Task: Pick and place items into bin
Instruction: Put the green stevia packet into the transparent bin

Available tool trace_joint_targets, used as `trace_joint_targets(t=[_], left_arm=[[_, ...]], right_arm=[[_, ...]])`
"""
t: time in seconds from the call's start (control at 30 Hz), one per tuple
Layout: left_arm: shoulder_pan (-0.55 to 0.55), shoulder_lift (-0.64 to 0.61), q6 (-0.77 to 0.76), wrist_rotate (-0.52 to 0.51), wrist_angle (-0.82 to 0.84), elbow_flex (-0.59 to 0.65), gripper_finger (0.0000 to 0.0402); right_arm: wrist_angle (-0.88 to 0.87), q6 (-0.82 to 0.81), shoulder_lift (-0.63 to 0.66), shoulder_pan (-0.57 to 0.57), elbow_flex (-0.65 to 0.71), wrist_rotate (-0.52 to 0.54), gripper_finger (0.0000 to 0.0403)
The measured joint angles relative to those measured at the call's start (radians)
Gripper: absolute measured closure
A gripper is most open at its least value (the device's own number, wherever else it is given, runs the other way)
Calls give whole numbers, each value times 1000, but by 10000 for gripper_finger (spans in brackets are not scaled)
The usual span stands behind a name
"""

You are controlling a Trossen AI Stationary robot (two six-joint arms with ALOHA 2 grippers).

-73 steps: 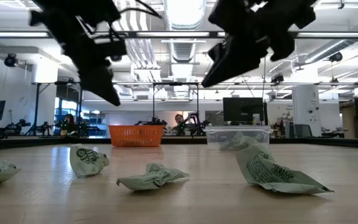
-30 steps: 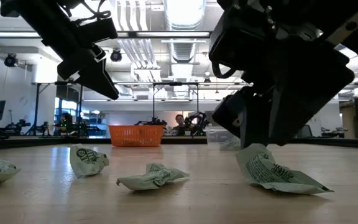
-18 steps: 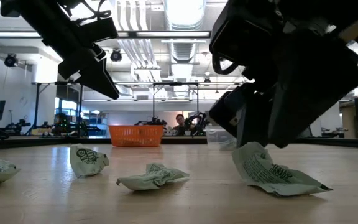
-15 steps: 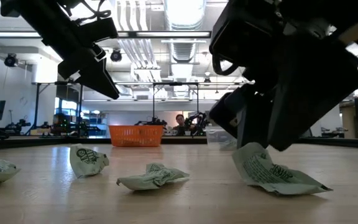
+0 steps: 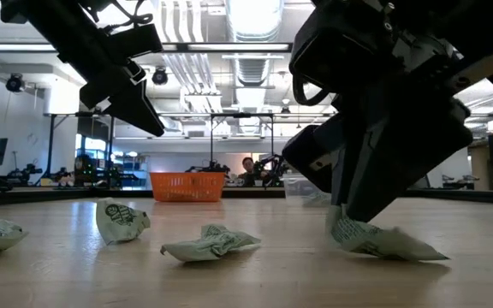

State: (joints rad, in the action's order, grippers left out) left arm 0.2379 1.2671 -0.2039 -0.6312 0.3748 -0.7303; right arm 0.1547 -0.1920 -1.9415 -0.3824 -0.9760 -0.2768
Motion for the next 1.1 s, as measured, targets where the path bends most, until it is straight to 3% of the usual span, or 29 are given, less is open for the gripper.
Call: trace_joint_targets(t=[0.1,0.37,0.5,0.67,0.9,0.97,1.1], left_arm=[[0,0,0,0,0,0,264],[0,0,0,0,0,0,264],[0,0,0,-1,1,0,264],[0,0,0,-2,1,2,264],[0,0,1,-2,0,5,264],[0,0,1,-1,1,5,264],[0,0,1,-1,1,6,264]], right_arm=[[-1,24,0,0,0,0,390],[-12,80,39,3,0,22,394],[-79,138,108,6,0,114,394],[-220,212,243,10,0,372,394],[-338,296,423,11,2,982,394],[-347,314,453,20,3,1060,394],[-361,299,495,63,18,1089,394]])
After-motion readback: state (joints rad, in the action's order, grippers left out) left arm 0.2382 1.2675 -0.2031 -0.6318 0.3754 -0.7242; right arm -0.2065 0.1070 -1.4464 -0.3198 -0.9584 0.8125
